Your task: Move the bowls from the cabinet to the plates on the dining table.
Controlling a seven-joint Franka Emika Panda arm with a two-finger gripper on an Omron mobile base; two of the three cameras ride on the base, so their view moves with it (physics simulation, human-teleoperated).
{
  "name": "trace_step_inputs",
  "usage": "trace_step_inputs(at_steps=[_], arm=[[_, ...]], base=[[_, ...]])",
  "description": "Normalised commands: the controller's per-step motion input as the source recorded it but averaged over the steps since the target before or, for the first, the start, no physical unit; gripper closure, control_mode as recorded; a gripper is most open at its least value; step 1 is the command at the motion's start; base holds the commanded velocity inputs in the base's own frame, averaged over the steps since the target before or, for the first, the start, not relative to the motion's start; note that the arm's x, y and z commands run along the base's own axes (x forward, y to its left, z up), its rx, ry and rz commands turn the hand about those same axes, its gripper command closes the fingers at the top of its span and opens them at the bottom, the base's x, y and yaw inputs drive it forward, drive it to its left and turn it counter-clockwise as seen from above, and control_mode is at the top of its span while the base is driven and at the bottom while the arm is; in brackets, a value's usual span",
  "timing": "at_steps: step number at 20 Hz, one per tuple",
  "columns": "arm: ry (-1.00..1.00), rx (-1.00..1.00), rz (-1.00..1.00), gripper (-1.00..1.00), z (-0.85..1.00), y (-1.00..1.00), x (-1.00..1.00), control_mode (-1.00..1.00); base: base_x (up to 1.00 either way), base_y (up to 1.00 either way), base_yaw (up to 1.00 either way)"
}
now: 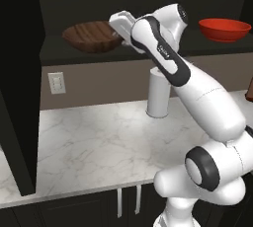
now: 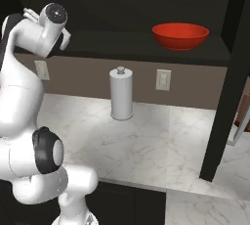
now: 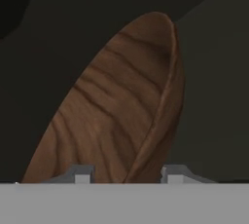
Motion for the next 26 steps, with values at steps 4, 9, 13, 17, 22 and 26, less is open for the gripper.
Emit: trace_step_inputs(at_steps=[4,9,13,17,22,26], arm=[[-0.14,0.0,0.0,1.0,0.02,-0.37,-0.83,-1.0],[-0.14,0.0,0.0,1.0,0.03,-0.27,-0.93,-1.0],[-0.1,0.02,0.0,1.0,0.0,-0.41,-0.93,-1.0],[-0.07,0.02,-0.02,1.0,0.0,-0.52,-1.0,-1.0],[-0.01,0.05,-0.06,1.0,0.08,-0.59,-0.94,-1.0],[0.04,0.08,-0.13,1.0,0.23,-0.6,-0.75,-1.0]], base=[[0.0,0.0,0.0],[0.0,0.0,0.0],[0.0,0.0,0.0],[0.0,0.0,0.0],[0.0,0.0,0.0],[0.0,0.0,0.0]])
